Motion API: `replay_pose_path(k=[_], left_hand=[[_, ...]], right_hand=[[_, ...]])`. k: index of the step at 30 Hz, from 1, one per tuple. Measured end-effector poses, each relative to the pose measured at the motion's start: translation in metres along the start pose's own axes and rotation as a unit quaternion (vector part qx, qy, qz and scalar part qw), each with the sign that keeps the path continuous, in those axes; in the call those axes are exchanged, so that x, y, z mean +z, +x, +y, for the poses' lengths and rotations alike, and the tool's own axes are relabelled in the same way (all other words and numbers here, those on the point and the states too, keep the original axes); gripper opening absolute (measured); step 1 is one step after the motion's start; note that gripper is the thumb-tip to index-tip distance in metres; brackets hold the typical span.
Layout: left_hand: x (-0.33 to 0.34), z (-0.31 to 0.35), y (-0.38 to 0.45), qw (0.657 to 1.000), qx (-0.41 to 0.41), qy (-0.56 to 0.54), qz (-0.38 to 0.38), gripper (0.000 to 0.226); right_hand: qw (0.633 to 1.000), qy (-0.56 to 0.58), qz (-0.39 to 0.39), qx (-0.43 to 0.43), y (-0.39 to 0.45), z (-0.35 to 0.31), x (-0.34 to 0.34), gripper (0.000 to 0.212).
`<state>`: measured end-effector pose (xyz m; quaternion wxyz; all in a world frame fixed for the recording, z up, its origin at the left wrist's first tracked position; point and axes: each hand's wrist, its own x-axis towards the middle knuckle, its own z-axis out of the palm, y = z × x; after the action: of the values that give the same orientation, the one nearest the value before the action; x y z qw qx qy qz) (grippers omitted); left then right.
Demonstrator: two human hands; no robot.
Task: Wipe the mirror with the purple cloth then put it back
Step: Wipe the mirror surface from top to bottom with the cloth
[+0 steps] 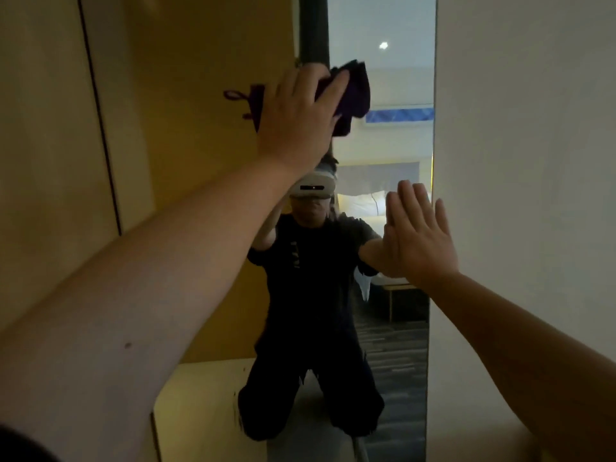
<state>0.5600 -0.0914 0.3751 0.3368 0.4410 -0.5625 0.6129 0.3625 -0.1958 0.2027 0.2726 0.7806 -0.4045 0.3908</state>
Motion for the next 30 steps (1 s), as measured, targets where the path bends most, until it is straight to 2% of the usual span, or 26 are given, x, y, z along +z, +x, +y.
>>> replay_pose_path(k=[3, 5, 7, 10, 13, 16, 20, 23, 25, 27, 30], left_hand=[[0.022, 0.004, 0.010, 0.997, -0.031, 0.013, -0.076, 0.048], [0.032, 0.015, -0.020, 0.998, -0.007, 0.016, -0.057, 0.050], [0.039, 0.036, -0.072, 0.999, 0.046, 0.000, -0.022, 0.047], [0.042, 0.076, -0.181, 0.995, 0.094, -0.029, -0.016, 0.039], [0.036, 0.113, -0.284, 0.989, 0.129, -0.027, -0.070, 0.052], [0.034, 0.128, -0.322, 0.985, 0.122, -0.025, -0.118, 0.059], [0.026, 0.129, -0.312, 0.982, 0.116, -0.059, -0.134, 0.059], [0.015, 0.124, -0.285, 0.984, 0.096, -0.100, -0.116, 0.046], [0.012, 0.115, -0.237, 0.990, 0.050, -0.113, -0.073, 0.039], [0.016, 0.098, -0.168, 0.995, 0.009, -0.099, -0.011, 0.042], [0.030, 0.076, -0.060, 0.996, -0.033, -0.055, 0.065, 0.047]], right_hand=[[0.999, 0.006, 0.033, -0.010, 0.003, 0.012, 0.017, 0.059], [0.998, 0.016, 0.056, -0.023, 0.005, 0.014, 0.021, 0.058], [0.996, 0.027, 0.074, -0.033, 0.005, 0.015, 0.025, 0.058], [0.994, 0.049, 0.091, -0.028, 0.006, 0.014, 0.028, 0.057], [0.994, 0.050, 0.097, -0.023, 0.006, 0.013, 0.029, 0.056], [0.995, 0.053, 0.085, -0.025, 0.007, 0.014, 0.028, 0.056], [0.994, 0.081, 0.066, -0.029, 0.003, 0.013, 0.015, 0.055], [0.989, 0.124, 0.079, -0.013, -0.001, 0.031, 0.000, 0.053], [0.986, 0.139, 0.077, 0.051, -0.002, 0.057, -0.002, 0.055], [0.989, 0.107, 0.028, 0.094, -0.003, 0.082, 0.003, 0.056], [0.996, 0.043, 0.004, 0.077, -0.004, 0.095, 0.020, 0.058]])
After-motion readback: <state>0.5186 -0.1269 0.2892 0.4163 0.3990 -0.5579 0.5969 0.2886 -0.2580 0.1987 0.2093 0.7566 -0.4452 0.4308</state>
